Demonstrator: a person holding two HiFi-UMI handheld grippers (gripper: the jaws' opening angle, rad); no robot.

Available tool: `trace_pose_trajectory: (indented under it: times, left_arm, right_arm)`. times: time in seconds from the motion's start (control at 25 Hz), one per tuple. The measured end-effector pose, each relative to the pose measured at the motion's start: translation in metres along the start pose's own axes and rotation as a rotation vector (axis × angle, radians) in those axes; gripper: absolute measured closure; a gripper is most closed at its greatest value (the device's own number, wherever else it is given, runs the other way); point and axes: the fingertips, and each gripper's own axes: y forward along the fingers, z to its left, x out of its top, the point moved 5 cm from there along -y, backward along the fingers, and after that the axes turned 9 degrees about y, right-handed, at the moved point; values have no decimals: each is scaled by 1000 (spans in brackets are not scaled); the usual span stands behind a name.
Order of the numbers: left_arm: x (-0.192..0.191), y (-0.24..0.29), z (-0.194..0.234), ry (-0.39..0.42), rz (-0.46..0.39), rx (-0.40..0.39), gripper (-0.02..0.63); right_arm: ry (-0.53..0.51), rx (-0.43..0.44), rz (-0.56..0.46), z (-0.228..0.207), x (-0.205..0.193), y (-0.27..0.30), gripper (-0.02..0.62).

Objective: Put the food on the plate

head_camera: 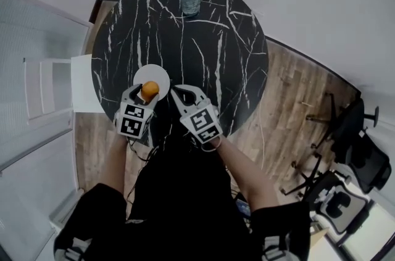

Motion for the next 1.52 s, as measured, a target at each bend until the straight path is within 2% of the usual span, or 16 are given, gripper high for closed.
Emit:
trace_pose_trajectory:
  times: [0.48, 0.8, 1.08, 1.24, 1.52]
  left_arm:
    - [-11, 32, 11, 38, 73, -113, 347]
    - [-11, 44, 16, 47, 98, -138, 347]
    - [-6, 52, 18, 37, 81, -147, 347]
    - [-4, 55, 22, -8, 55, -148, 347]
    - [-5, 58, 31, -133, 13, -143, 347]
  right_arm:
    - [44, -40, 45, -9, -14, 20, 597]
    - [63, -52, 63, -13, -16, 25, 597]
    - [75, -53, 66, -17, -18, 25, 597]
    - [73, -51, 67, -14, -18, 23, 597]
    - [68, -54, 68, -11, -20, 18, 597]
